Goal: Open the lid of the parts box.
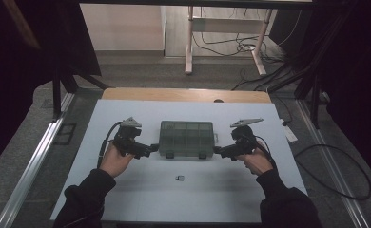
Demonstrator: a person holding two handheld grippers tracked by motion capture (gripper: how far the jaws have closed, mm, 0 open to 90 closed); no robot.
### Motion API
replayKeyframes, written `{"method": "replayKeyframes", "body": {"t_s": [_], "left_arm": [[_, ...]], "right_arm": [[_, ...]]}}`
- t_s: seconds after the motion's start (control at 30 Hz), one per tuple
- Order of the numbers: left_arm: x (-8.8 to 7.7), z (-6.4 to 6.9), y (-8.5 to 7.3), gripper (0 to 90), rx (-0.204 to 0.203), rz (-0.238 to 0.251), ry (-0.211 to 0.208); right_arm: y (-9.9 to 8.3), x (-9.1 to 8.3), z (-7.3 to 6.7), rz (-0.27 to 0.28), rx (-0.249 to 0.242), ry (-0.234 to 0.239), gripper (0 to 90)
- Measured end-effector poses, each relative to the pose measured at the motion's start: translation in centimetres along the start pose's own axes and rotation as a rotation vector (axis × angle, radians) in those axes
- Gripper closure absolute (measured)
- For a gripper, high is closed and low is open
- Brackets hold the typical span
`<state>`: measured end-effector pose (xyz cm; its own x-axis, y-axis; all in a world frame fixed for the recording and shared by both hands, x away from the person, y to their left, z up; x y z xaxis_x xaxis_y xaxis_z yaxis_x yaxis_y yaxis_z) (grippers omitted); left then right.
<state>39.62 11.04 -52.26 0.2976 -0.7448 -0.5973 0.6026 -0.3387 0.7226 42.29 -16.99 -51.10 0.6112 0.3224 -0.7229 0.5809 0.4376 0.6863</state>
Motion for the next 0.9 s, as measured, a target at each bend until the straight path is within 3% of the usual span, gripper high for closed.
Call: {"method": "replayKeyframes", "body": {"t_s": [0.33,0.67,0.9], "left_arm": [[1.5,-0.3,0.5,0.0,0.037,-0.015,-0.016],[2.4,-0.2,0.0,0.0,0.066,-0.019,-0.006],[2.7,-0.1,-0.3,0.0,0.076,-0.019,-0.003]], "right_arm": [[0.6,0.8,-0.6,-0.013,-0.020,-0.008,0.0],[-0.3,1.3,-1.4,-0.050,-0.064,-0.012,0.1],[-0.8,1.3,-1.2,-0.055,-0.066,-0.026,7.3]]}}
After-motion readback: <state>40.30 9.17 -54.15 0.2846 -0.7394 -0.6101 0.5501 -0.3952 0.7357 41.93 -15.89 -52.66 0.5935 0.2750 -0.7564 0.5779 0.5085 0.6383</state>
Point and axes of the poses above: each handheld gripper's, and its own axes: x roughly forward along the jaws, y roughly out of its top, z roughly to its right, the point moved 9 cm from there along x, roughly forward along the jaws, and after that the axes turned 15 degrees about -y, right-handed, at the moved point
